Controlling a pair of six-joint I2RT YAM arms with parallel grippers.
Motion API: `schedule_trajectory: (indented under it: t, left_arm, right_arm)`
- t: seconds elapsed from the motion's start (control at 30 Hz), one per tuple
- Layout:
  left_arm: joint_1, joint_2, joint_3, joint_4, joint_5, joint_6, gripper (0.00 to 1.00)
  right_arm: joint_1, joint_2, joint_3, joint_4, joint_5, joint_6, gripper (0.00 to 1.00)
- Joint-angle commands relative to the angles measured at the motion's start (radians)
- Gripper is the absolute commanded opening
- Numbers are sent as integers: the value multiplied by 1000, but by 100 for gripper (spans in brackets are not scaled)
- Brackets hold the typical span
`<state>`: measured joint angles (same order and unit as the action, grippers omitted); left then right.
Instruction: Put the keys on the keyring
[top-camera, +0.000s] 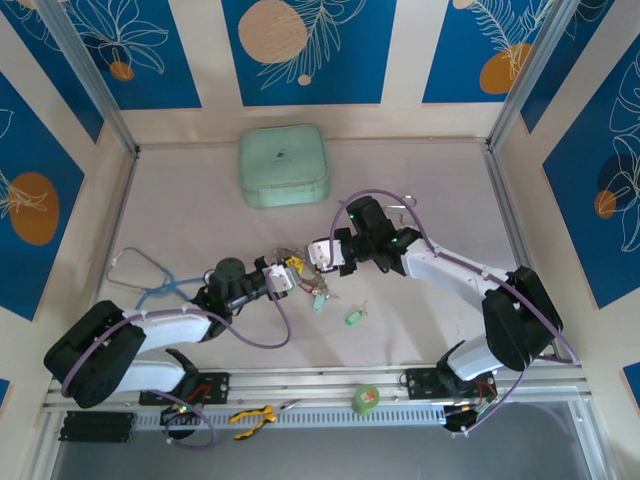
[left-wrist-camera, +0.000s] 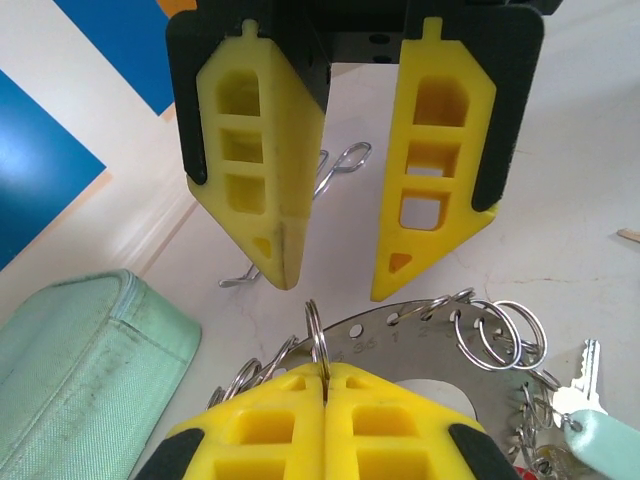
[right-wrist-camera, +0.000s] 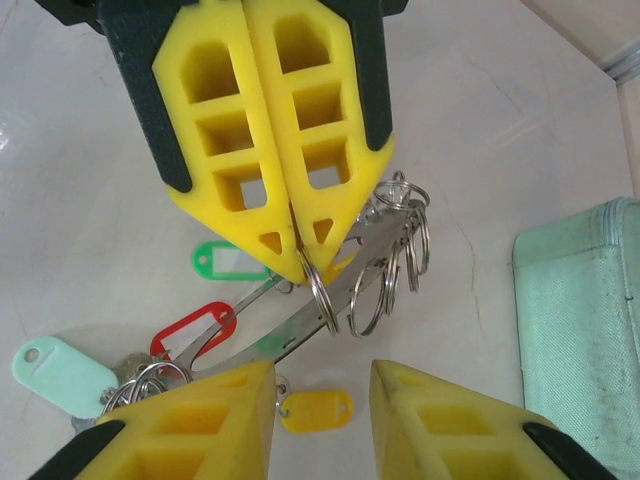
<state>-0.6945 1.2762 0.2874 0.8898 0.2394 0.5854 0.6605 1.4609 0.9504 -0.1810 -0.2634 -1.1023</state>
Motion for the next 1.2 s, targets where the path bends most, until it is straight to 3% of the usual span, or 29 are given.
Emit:
schedule_trajectory:
  t: [0.0,0.5,0.7,0.77,0.83,0.9,1.17]
  left_arm:
    - [-11,-18,26,0,30,21,0]
    - [-11,-35,37,-47,55,27,0]
    - [-11,-40,45,-54,52,24,0]
    - [-10,-44,41,-40,30,17,0]
    - [-6,-54,23,-19,-2,12,16]
    - [5,-64,-10,3,-13,-1,23]
    - [20,-8,-51,121,20,-88,25]
  right_arm:
    - [12,7,37,-34,-38,-27,31]
    - [37,53,81,-72,-63,-44,21]
    - [39,56,91,-95,-70,-50,0]
    - [32,55,90,-101,-83,-44,0]
    - [22,53,81,-94,-108,-24,0]
    - [8,47,66,-65,-150,4,0]
    - [-17,60,45,8,-272,80,0]
